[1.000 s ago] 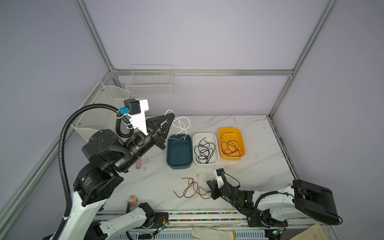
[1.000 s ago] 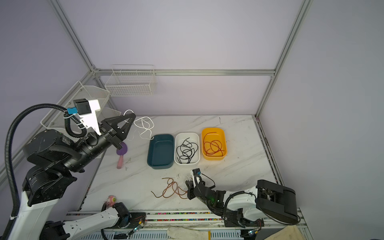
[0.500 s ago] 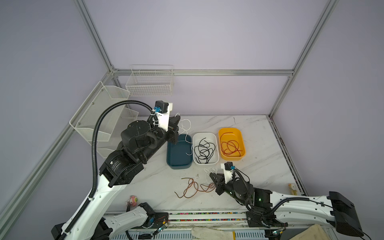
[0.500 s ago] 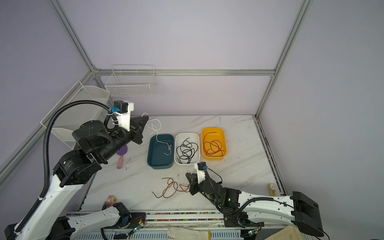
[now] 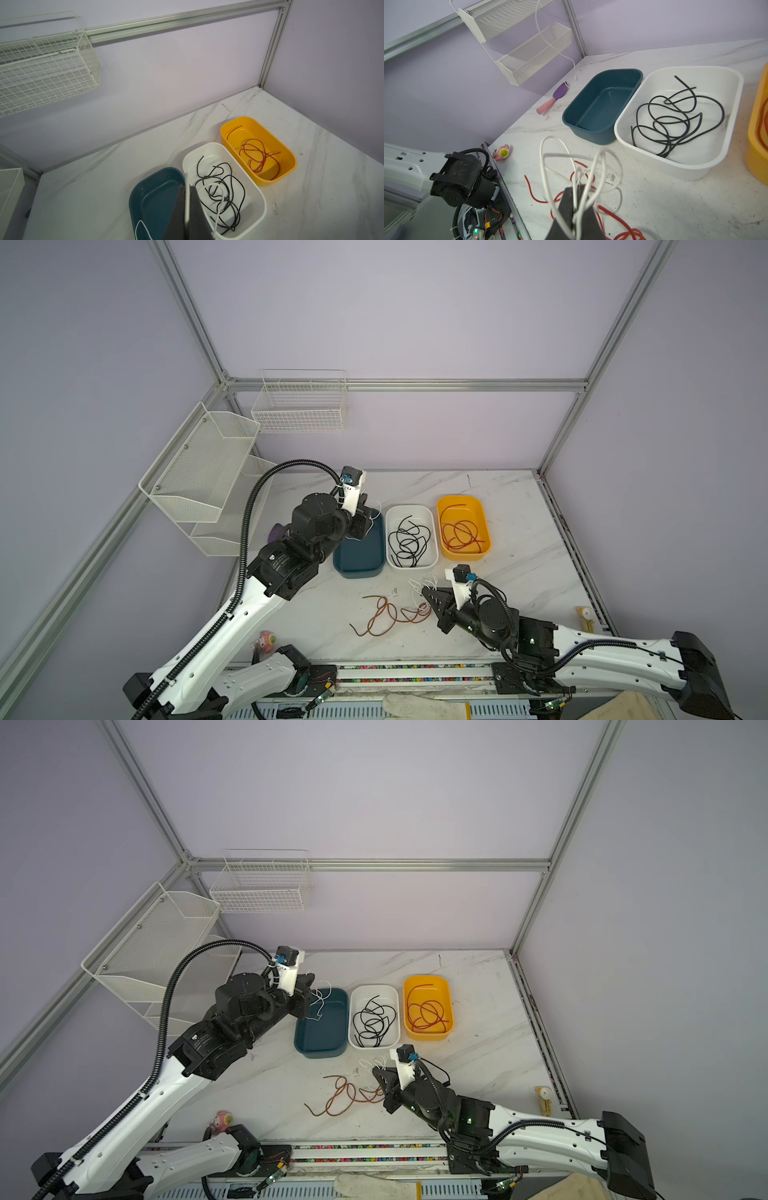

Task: Untangle the cables
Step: 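Carry the white wire with the left gripper over the teal bin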

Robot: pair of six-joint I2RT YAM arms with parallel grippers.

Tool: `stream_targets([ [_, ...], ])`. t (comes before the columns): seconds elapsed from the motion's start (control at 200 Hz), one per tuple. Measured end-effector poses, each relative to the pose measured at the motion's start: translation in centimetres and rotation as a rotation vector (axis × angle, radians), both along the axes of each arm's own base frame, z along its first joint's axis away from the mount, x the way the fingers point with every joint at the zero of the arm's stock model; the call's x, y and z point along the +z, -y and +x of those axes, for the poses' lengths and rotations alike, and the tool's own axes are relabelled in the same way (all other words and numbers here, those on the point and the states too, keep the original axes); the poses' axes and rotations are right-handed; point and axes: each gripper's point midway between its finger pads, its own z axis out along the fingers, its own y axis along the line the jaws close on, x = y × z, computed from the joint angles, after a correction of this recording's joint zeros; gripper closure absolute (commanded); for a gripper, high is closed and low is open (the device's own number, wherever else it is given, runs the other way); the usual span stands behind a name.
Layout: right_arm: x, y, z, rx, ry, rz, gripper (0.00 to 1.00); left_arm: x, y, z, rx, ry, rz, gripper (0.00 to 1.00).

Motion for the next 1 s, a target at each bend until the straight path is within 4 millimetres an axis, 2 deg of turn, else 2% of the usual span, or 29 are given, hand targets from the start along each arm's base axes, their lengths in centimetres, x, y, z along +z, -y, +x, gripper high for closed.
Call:
stream_targets([
  [0.155,-0.8,-0.2,-0.5,0.031,-0.003,-0.006,0.9,-3.8,-0.5,1.0,0.034,-0.047,0.035,1.0],
  [0.245,-1.3,-0.2,-0.7,0.044,-0.005,-0.009,0.91,-5.4,-0.6,1.4,0.045,-0.072,0.046,1.0],
  [0.495,-2.3,-0.1,-1.1,0.064,-0.009,-0.008,0.91,-7.0,-0.5,1.9,0.062,-0.086,0.029,1.0],
  [0.565,-2.3,-0.2,-1.1,0.066,-0.008,-0.005,0.9,-8.6,-0.5,2.2,0.082,-0.12,0.019,1.0],
  [0.785,-2.5,-0.1,-1.1,0.066,-0.005,0.001,0.9,-15.5,-0.3,3.8,0.17,-0.323,0.041,1.0],
  [1.0,-2.8,0.0,-1.1,0.067,-0.003,0.001,0.91,-17.9,-1.6,5.1,0.227,-0.429,-0.047,1.0],
])
